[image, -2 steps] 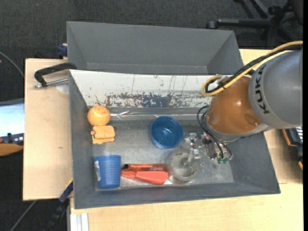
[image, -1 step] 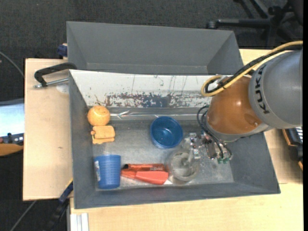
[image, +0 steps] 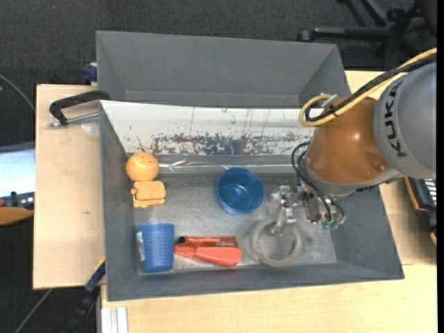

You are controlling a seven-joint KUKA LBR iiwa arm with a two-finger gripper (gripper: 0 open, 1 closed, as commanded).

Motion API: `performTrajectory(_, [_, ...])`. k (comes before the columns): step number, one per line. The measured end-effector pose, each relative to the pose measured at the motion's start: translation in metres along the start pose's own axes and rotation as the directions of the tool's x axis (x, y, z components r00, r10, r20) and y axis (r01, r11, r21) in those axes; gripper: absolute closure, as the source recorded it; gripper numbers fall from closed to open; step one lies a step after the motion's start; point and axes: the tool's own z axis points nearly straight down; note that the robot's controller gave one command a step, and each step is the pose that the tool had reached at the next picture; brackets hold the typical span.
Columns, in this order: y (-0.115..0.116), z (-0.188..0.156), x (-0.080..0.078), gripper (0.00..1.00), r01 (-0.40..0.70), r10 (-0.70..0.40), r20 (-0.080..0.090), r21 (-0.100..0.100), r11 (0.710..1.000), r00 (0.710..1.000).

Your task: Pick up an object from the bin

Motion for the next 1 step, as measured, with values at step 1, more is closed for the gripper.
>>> performTrajectory(1, [0.0050,-0.0534,-0.0198,1.00,0.032,-0.032,0.006,0.000,0.999,0.999])
